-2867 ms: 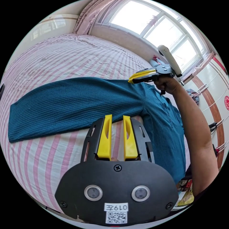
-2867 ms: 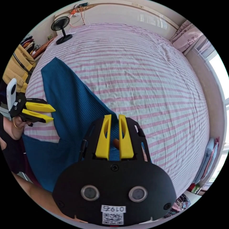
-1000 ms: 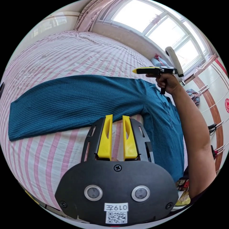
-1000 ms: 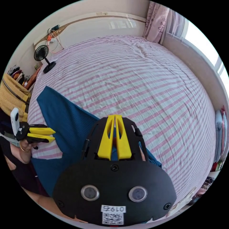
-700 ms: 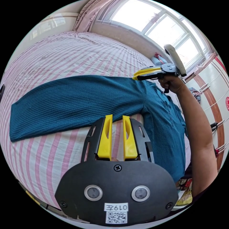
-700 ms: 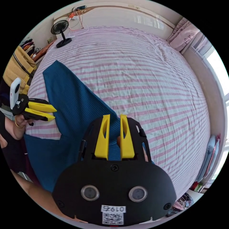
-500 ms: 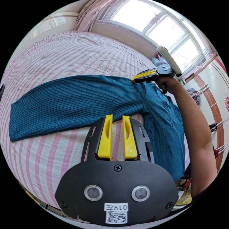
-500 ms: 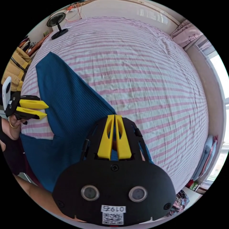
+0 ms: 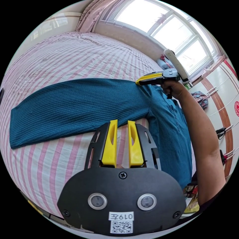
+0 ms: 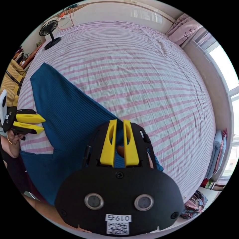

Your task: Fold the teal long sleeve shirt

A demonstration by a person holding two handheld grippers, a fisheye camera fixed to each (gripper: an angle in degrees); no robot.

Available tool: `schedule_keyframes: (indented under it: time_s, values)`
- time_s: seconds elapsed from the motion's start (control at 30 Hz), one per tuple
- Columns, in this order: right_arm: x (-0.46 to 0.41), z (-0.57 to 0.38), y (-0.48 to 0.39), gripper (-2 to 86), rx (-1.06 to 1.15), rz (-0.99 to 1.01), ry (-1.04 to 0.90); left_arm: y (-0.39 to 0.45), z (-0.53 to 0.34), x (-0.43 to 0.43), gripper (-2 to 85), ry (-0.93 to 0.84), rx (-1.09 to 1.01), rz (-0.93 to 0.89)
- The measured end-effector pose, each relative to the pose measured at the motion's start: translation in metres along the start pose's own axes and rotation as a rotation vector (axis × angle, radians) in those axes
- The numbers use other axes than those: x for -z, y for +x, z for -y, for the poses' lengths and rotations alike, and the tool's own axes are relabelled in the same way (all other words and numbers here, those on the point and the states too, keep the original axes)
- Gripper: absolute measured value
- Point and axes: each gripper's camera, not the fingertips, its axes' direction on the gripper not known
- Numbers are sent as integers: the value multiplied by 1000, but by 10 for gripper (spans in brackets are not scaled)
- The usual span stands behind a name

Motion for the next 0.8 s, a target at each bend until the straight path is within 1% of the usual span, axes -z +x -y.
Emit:
schedule_keyframes:
  time_s: [0.13,0.2,0.33,0.4,0.5,0.57,0.6,0.63,0.67,0.7,0.77,0.8]
  values:
    - [-4,-25,5,56,-30,34,48,-1,2,4,41,-11,4,-17]
    - [-6,-39,9,63,-65,19,69,-1,3,6,32,-19,10,-30]
    - [-5,-81,23,55,-187,30,142,-3,5,10,20,-23,27,-57]
    - [1,-104,25,47,-233,19,191,-2,6,13,15,-22,32,-77]
    - [23,-159,17,39,-298,41,336,2,6,20,12,-18,24,-115]
    - [42,-221,2,65,-326,80,450,5,6,28,10,-2,12,-137]
    - [47,-239,-3,72,-335,83,473,8,5,35,10,17,5,-157]
    - [54,-278,-13,82,-366,75,507,9,4,39,10,28,4,-168]
    - [59,-319,-22,87,-423,50,519,9,3,46,10,50,3,-197]
    - [60,-341,-28,88,-452,33,524,9,1,54,10,74,9,-225]
    - [61,-427,-47,100,-584,-7,507,9,-1,62,10,100,23,-246]
    - [60,-448,-52,103,-620,-7,503,10,-2,66,10,108,34,-235]
